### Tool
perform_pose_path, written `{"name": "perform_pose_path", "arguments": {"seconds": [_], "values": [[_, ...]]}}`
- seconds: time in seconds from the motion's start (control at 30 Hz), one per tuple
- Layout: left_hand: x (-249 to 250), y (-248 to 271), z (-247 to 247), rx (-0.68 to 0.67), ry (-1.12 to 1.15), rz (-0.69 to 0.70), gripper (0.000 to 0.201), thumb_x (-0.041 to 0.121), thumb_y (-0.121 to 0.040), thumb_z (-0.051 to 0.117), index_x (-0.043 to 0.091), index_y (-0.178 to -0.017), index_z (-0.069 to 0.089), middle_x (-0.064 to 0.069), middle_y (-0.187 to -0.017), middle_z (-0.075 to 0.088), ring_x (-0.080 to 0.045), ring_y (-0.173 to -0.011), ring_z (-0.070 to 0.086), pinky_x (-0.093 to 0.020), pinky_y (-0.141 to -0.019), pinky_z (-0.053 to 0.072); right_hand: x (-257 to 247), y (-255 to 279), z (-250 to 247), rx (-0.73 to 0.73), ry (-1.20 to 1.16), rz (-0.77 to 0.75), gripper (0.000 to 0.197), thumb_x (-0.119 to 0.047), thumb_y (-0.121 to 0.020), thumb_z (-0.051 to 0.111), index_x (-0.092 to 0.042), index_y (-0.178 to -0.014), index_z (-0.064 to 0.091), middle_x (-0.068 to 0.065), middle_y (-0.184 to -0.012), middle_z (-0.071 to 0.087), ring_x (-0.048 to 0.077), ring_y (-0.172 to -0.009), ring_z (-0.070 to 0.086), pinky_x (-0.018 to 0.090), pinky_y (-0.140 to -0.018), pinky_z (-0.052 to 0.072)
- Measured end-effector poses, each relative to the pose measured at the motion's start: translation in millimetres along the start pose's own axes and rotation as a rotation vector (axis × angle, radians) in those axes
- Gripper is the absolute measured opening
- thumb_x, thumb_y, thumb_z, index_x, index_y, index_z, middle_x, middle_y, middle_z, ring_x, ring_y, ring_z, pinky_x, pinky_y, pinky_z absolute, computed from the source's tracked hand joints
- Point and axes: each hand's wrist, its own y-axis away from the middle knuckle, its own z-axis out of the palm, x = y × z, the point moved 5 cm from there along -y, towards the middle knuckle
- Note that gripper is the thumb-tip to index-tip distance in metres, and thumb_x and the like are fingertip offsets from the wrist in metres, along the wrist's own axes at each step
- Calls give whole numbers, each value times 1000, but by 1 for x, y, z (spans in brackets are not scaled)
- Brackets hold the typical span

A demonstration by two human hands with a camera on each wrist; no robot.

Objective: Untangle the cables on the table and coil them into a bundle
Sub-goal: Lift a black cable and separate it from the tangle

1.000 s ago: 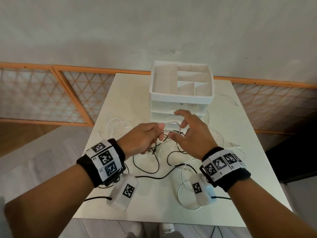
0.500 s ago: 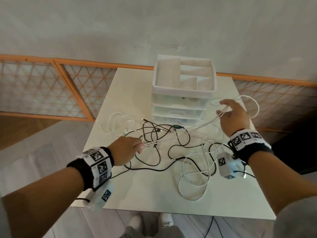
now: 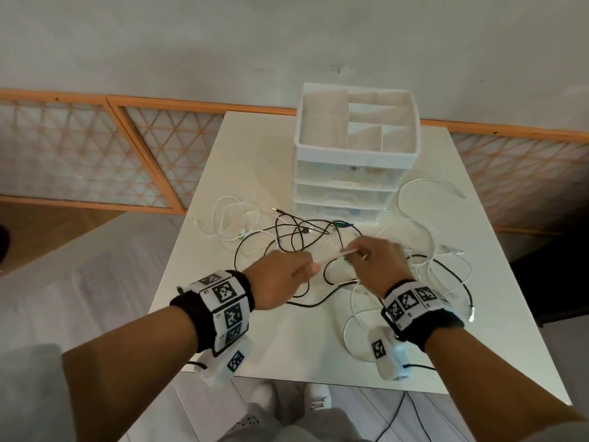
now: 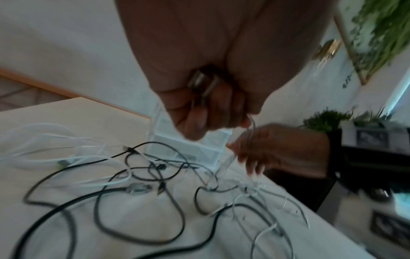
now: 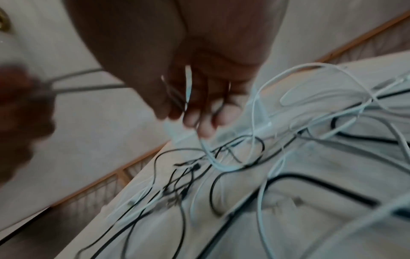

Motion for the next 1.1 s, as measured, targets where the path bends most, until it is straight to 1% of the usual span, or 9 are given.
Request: {"name": "perform_pose_path", "arguments": {"seconds": [0.1, 0.23, 0.33, 0.4, 0.57, 0.67, 0.77, 1.0, 1.1], "values": [[-36, 6, 24, -76, -72, -208, 39, 38, -105, 30, 22, -69, 31, -1, -73, 47, -25, -76, 45, -31, -70, 34, -4, 5, 1, 148, -115, -78, 39, -25, -87, 70, -28, -124, 59, -18, -103, 62, 14, -67, 67, 27, -82, 51], [-78, 20, 26, 81, 42, -460, 43, 46, -103, 30, 19, -70, 35, 1, -70, 44, -23, -73, 46, -30, -64, 29, -10, 36, 74, -137, 126, -246, 36, -24, -86, 63, -27, -116, 43, -6, -115, 58, 19, -80, 63, 35, -75, 52], [-84, 24, 19, 50, 32, -458, 45, 50, -101, 34, 18, -69, 37, 0, -68, 43, -21, -69, 43, -32, -62, 29, 11, 48, 119, -411, 438, -180, 43, -27, -91, 56, -27, -132, 43, -3, -136, 42, 27, -105, 62, 40, -86, 52], [-86, 24, 13, 76, 135, -457, 43, 47, -101, 38, 14, -77, 50, -5, -67, 49, -21, -65, 45, -31, -56, 33, 15, 42, 123, -424, 502, -147, 35, -22, -93, 53, -25, -128, 48, 0, -130, 45, 28, -104, 62, 40, -85, 53], [-72, 16, -11, 286, 350, -292, 31, 44, -100, 45, 23, -96, 68, 11, -63, 50, -10, -62, 49, -24, -62, 37, -19, 6, 71, -203, 242, -300, 19, -26, -96, 56, -21, -102, 73, 6, -97, 62, 27, -87, 62, 41, -79, 52], [-52, 3, -22, 270, 379, -136, 24, 47, -94, 56, 27, -85, 67, 11, -74, 60, -6, -72, 54, -19, -70, 40, -56, -15, -8, 100, 13, -398, 10, -20, -90, 69, -19, -93, 78, 4, -80, 65, 19, -70, 56, 36, -74, 50], [-47, -10, -27, 262, 266, -162, 37, 45, -94, 56, 26, -64, 50, 8, -60, 45, -11, -60, 42, -26, -60, 32, -81, -25, -77, 227, -95, -384, 12, -22, -90, 70, -21, -99, 78, 3, -87, 68, 20, -77, 61, 31, -79, 49], [-31, -25, -43, 311, 273, -180, 44, 49, -97, 47, 15, -78, 67, 3, -64, 53, -13, -60, 47, -29, -64, 35, -86, -16, -140, 403, -421, -310, 15, -24, -91, 68, -38, -91, 72, -25, -66, 66, 1, -62, 61, 14, -66, 47], [-29, -27, -46, 291, 261, -186, 47, 50, -97, 46, 12, -78, 64, 0, -67, 52, -15, -62, 47, -30, -65, 37, -88, -9, -147, 450, -564, -280, 18, -19, -92, 67, -35, -88, 73, -23, -60, 65, 0, -50, 53, 16, -57, 46]]}}
